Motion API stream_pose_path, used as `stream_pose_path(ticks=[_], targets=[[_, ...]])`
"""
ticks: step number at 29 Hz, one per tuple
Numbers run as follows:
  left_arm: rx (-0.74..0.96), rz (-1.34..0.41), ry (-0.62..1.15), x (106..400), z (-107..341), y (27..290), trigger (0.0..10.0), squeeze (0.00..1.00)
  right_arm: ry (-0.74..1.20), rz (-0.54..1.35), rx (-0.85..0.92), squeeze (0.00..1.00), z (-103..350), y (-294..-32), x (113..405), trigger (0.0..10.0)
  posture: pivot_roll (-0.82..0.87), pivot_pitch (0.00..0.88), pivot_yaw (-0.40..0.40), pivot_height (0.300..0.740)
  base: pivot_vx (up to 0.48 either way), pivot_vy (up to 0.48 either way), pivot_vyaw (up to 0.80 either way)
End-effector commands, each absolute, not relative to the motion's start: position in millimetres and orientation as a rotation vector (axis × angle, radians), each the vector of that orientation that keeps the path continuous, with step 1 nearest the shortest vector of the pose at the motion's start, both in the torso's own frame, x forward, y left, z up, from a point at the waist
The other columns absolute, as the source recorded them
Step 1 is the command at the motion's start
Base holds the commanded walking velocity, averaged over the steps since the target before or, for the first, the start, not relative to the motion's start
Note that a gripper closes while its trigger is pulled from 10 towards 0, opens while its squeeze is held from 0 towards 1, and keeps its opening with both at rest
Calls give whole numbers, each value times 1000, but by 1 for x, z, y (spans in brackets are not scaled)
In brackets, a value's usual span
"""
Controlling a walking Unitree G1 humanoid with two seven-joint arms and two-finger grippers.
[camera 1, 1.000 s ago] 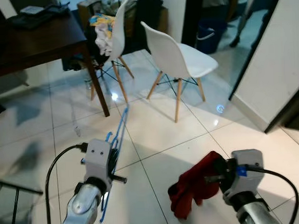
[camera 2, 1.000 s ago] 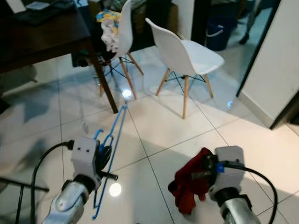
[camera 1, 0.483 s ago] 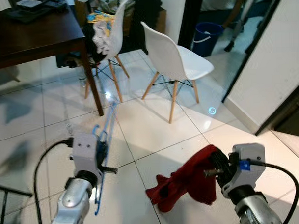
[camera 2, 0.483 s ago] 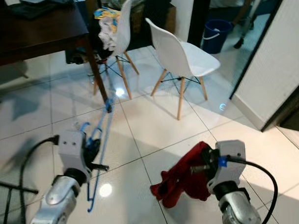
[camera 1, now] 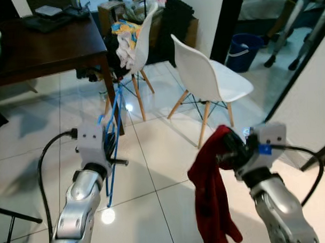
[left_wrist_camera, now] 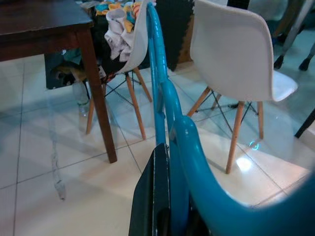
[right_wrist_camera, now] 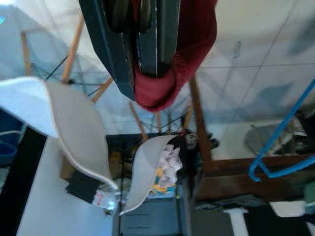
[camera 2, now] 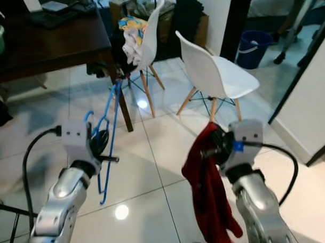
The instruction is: Hang hanger
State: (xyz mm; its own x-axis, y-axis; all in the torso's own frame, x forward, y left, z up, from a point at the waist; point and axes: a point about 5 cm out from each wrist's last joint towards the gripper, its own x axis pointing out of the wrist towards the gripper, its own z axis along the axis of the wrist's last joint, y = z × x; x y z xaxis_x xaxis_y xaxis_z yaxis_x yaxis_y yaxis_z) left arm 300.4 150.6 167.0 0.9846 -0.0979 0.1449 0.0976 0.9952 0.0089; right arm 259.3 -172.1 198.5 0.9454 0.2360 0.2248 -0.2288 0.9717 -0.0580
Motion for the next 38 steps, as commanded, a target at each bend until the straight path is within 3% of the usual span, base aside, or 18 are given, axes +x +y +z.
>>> stream_pose_path(ticks=[1,9,14,30,38], targets=[[-27,-78,-141,300,165,153,10000,0,-276,268,-20,0,209,-167,260,10000,17,145,-11,740,356,0,0],[-47,-80,-171,305,176,147,10000,0,-334,336,-78,0,229,-155,271,10000,27,147,-16,740,358,0,0],[-48,-85,-183,306,180,145,10000,0,-328,322,-90,0,231,-156,277,10000,32,151,-17,740,358,0,770],[-10,-137,-180,306,183,138,10000,0,-239,195,-55,0,212,-172,283,10000,39,157,-3,740,364,0,50],[-8,-146,-189,308,189,137,10000,0,-228,176,-41,0,211,-175,285,10000,41,157,0,740,366,0,-666]])
